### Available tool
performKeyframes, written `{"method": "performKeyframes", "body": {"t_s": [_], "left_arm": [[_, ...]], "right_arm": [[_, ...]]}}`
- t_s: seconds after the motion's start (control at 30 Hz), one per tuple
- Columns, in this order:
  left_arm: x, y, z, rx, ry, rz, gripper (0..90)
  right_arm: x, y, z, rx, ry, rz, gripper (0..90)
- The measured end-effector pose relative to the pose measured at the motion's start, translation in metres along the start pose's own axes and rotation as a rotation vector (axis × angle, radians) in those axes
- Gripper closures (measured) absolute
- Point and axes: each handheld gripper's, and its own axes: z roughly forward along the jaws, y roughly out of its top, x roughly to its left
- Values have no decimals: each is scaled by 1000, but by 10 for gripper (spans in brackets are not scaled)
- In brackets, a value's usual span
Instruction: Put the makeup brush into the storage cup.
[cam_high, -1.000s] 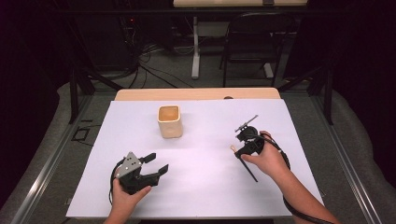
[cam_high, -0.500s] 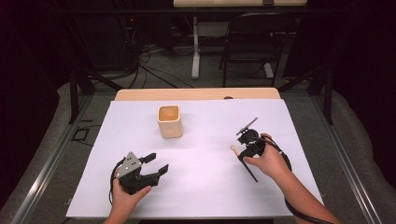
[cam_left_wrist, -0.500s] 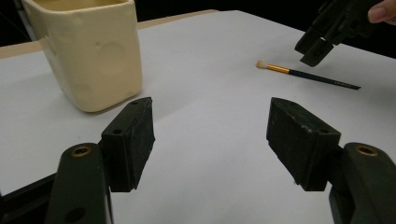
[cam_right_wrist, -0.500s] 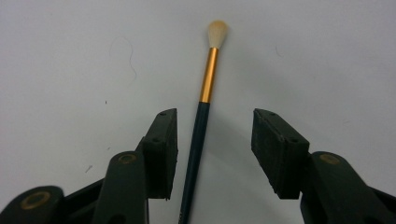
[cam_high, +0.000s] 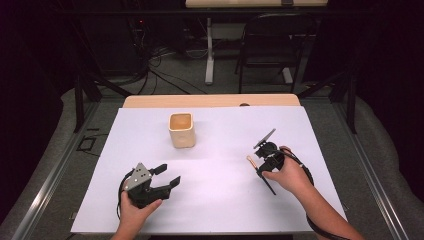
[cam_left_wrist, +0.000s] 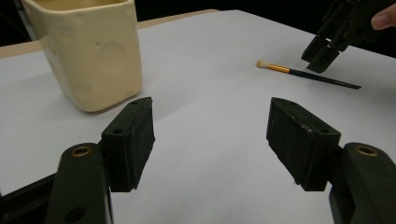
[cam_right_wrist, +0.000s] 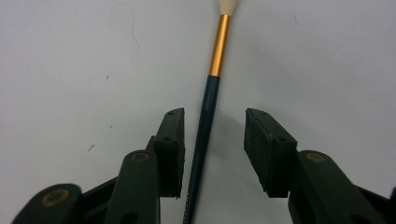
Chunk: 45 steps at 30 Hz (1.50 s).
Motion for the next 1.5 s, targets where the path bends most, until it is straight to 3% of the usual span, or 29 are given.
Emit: {"method": "performKeyframes", "body": {"t_s": [0.4,0.6,0.67,0.7,0.83,1.0,1.13,1.23,1.27,1.4,1.5], "left_arm": [[0,0,0,0,1,1,322],[0,0,0,1,1,0,322],[0,0,0,1,0,1,322],[0,0,0,1,1,1,322],[0,0,0,0,1,1,322],[0,0,0,1,0,1,322],[0,0,0,0,1,1,322],[0,0,0,1,0,1,323],[0,0,0,1,0,2,323],[0,0,0,0,2,2,323],[0,0,0,1,0,0,323]], "right_arm": [[2,-1,3,32,22,14,698],[1,0,2,103,19,-4,732],[2,0,4,95,23,1,741],[2,-1,7,57,32,7,746],[3,0,4,121,17,-6,756],[4,-2,8,79,36,19,772],[3,-1,6,124,34,7,780],[3,-1,7,126,28,6,780],[4,-2,10,91,36,20,782],[4,0,7,141,34,4,789],[5,0,9,148,36,3,792]]}}
